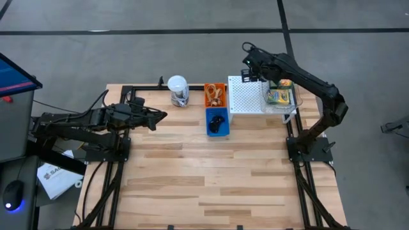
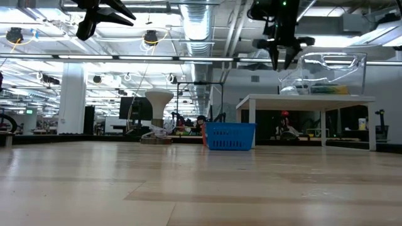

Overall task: Pick & Place Office Desk Supplies
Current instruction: Put the blue basket on the shelf

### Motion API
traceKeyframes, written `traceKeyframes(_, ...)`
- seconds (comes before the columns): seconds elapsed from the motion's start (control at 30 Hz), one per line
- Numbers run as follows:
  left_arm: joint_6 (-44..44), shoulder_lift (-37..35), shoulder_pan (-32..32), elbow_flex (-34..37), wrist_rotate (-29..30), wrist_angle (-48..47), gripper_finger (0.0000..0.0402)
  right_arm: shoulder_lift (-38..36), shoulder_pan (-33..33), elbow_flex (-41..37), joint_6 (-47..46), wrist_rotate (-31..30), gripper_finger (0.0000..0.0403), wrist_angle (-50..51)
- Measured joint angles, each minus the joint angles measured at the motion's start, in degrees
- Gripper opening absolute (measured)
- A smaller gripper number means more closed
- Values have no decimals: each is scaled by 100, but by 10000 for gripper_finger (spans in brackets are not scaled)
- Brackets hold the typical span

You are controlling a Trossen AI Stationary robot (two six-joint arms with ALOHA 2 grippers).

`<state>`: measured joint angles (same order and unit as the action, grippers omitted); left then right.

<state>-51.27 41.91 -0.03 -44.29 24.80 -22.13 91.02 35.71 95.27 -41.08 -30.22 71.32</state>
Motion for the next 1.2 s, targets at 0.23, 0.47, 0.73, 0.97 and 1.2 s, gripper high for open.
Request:
traceKeyframes(0.23,270,0,0,0,-141,-16,53,0,-813,713,1209,-180,162,-480)
traceKeyframes(0.47,1184,114,-9,-13,-1445,-344,54,0,-2375,926,2110,752,159,-802)
traceKeyframes(0.73,779,884,-823,-6,-2370,-1289,91,0,-4141,924,-292,-114,154,745)
traceKeyframes(0.97,727,2061,-791,-6,-1424,755,130,10,-4995,430,-1685,-300,153,934)
traceKeyframes(1.2,264,3246,109,2,-1368,2001,135,-42,-5749,365,-3110,-605,153,1360)
